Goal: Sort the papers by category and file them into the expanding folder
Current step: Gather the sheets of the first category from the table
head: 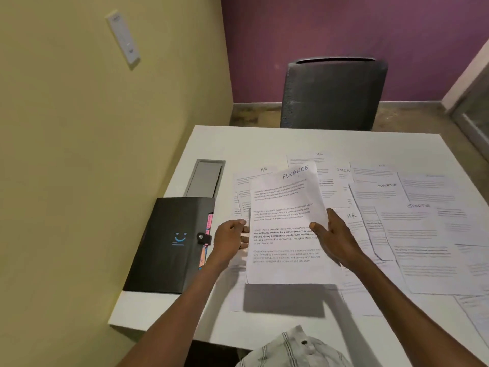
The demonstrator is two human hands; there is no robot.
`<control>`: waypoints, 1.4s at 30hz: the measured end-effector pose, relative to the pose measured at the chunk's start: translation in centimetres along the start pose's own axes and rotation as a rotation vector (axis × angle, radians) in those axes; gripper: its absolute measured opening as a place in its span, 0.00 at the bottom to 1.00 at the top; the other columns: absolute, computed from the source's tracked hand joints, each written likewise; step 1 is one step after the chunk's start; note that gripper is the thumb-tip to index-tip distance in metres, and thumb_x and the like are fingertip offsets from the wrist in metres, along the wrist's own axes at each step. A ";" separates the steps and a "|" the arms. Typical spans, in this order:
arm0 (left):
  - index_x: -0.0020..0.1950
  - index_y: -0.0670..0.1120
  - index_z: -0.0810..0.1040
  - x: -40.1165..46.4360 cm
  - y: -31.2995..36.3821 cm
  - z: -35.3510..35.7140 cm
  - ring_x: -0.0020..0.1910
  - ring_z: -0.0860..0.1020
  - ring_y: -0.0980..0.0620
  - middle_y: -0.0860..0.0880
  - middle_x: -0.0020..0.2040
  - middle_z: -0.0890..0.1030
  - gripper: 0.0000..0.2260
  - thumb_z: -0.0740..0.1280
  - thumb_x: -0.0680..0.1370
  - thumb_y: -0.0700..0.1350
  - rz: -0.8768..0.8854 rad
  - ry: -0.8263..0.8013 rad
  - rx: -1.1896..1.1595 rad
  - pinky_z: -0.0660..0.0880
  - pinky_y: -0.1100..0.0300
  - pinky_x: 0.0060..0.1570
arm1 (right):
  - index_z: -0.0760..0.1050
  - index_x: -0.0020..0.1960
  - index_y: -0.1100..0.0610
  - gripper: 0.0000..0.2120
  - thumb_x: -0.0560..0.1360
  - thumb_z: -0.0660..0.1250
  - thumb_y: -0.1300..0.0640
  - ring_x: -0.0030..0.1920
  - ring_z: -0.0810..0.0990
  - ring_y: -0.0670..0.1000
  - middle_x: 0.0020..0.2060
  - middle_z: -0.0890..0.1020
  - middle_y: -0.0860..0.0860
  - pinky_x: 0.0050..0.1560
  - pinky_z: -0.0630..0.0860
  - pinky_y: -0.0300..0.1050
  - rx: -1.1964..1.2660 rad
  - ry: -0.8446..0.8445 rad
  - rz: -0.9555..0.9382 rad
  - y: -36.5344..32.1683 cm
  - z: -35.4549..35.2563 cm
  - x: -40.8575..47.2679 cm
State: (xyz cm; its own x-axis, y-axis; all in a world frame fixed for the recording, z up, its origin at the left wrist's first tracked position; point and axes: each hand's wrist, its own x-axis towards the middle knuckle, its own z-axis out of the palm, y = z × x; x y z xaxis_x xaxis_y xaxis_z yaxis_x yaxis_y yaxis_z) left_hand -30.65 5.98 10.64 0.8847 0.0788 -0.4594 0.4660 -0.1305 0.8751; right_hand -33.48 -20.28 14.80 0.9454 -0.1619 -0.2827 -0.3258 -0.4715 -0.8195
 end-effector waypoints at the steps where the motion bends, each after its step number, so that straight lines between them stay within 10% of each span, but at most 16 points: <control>1: 0.50 0.40 0.79 0.4 -0.6 -1.5 0.34 0.78 0.49 0.45 0.42 0.82 0.08 0.61 0.82 0.41 0.005 0.109 -0.001 0.75 0.61 0.32 | 0.68 0.65 0.56 0.16 0.79 0.64 0.54 0.53 0.77 0.54 0.55 0.78 0.52 0.43 0.74 0.45 0.006 0.023 0.023 -0.1 0.7 -0.1; 8: 0.48 0.41 0.77 4.8 -7.7 -10.7 0.42 0.80 0.47 0.43 0.44 0.80 0.03 0.66 0.77 0.40 -0.064 0.485 0.566 0.76 0.58 0.38 | 0.69 0.63 0.58 0.15 0.79 0.64 0.54 0.51 0.77 0.57 0.54 0.79 0.56 0.47 0.72 0.47 -0.016 0.100 0.173 0.5 3.1 -0.5; 16: 0.69 0.41 0.64 4.7 -10.4 -10.1 0.61 0.71 0.42 0.39 0.65 0.70 0.38 0.73 0.70 0.62 -0.165 0.452 1.053 0.73 0.52 0.57 | 0.69 0.63 0.59 0.16 0.78 0.65 0.54 0.49 0.77 0.58 0.50 0.78 0.56 0.41 0.71 0.46 -0.085 0.085 0.199 0.3 4.2 0.3; 23: 0.70 0.42 0.64 4.7 -8.9 -11.0 0.61 0.74 0.41 0.39 0.66 0.71 0.33 0.74 0.73 0.54 -0.118 0.454 0.919 0.75 0.51 0.57 | 0.69 0.60 0.58 0.13 0.78 0.64 0.56 0.45 0.78 0.57 0.45 0.78 0.55 0.37 0.71 0.45 -0.128 0.000 0.146 -1.7 6.6 0.8; 28: 0.68 0.45 0.67 3.8 -5.9 -13.6 0.38 0.77 0.56 0.49 0.48 0.78 0.23 0.72 0.76 0.45 -0.105 0.383 0.606 0.71 0.67 0.32 | 0.69 0.55 0.56 0.09 0.77 0.64 0.56 0.40 0.77 0.55 0.43 0.78 0.54 0.36 0.73 0.45 -0.130 -0.127 0.057 -4.7 9.7 1.5; 32: 0.64 0.45 0.72 2.6 -3.4 -15.8 0.37 0.75 0.60 0.51 0.48 0.77 0.17 0.70 0.77 0.41 -0.064 0.384 0.565 0.66 0.69 0.31 | 0.67 0.51 0.56 0.07 0.77 0.63 0.56 0.36 0.75 0.52 0.38 0.76 0.51 0.33 0.69 0.43 -0.171 -0.236 -0.031 -7.7 13.2 2.1; 37: 0.55 0.42 0.82 2.0 -1.2 -18.3 0.49 0.81 0.50 0.46 0.52 0.84 0.09 0.72 0.74 0.40 -0.026 0.441 0.566 0.71 0.63 0.46 | 0.68 0.57 0.59 0.10 0.78 0.62 0.56 0.44 0.76 0.54 0.48 0.77 0.53 0.33 0.69 0.41 -0.189 -0.273 -0.053 -10.9 17.6 3.3; 42: 0.51 0.42 0.86 1.5 -0.1 -19.4 0.39 0.77 0.55 0.46 0.49 0.85 0.07 0.72 0.75 0.40 -0.023 0.431 0.621 0.71 0.64 0.39 | 0.65 0.61 0.61 0.13 0.79 0.60 0.58 0.47 0.74 0.54 0.59 0.76 0.57 0.38 0.70 0.43 -0.176 -0.220 -0.013 -13.5 20.7 4.8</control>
State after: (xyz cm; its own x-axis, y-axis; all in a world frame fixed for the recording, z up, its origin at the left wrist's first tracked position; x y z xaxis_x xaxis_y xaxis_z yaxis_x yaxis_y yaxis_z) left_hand -29.58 25.26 12.80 0.8520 0.4516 -0.2647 0.5170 -0.6465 0.5610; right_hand -24.60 3.28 14.22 0.9202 0.0284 -0.3903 -0.2906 -0.6185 -0.7301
